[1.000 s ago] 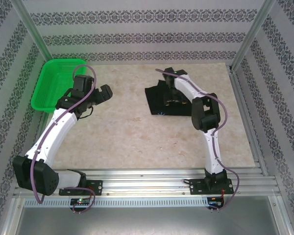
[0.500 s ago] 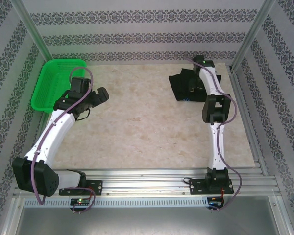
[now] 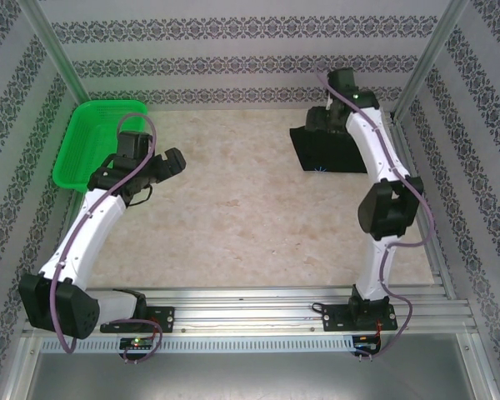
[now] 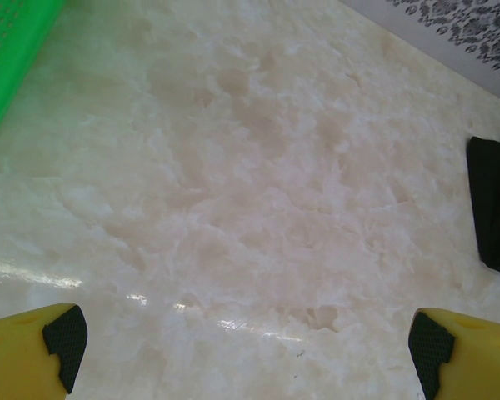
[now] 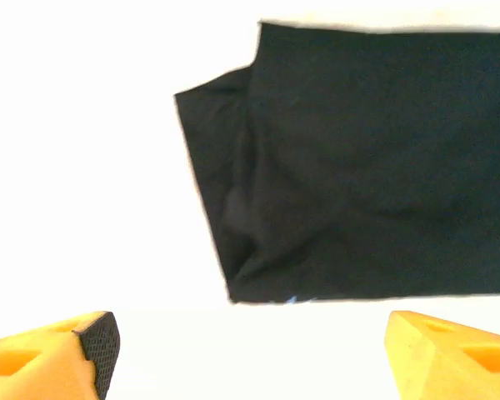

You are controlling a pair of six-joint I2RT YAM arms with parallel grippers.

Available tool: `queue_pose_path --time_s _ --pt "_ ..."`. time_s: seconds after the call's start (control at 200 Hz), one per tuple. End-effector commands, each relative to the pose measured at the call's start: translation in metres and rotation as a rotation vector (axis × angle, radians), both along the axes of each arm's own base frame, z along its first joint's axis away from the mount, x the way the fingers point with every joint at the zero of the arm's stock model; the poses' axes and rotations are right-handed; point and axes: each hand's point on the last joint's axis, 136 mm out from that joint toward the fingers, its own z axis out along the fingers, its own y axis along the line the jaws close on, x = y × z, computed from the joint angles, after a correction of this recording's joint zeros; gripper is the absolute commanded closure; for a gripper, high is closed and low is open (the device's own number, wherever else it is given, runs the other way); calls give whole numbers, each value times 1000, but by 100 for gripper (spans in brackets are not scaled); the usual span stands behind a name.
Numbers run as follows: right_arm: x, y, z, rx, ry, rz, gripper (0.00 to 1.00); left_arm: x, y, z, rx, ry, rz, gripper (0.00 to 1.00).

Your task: Fold and stack the t-shirts

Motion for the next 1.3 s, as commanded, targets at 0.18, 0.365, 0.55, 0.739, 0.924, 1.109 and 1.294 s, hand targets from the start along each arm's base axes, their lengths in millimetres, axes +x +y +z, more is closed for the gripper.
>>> queue_pose_path --time_s 0.18,0.365,0.55,0.739,0.924,1.109,1.294 --pt "-6 24 -137 92 222 -137 17 -12 13 3 23 -11 25 0" --pt "-1 -7 -185 45 317 -213 21 -24 28 4 49 -5 60 0" --pt "25 -41 -173 32 322 -253 24 -35 45 4 60 4 105 0" --pt "46 -73 -171 -30 354 -214 21 -40 53 -4 57 20 125 0" --pt "52 -65 -160 58 342 -168 19 -43 57 -11 56 40 135 0" --pt "40 -16 -85 268 209 -99 14 -46 66 -14 40 43 175 0" --pt "-15 -6 15 261 -37 11 2 -65 85 -23 71 47 235 0"
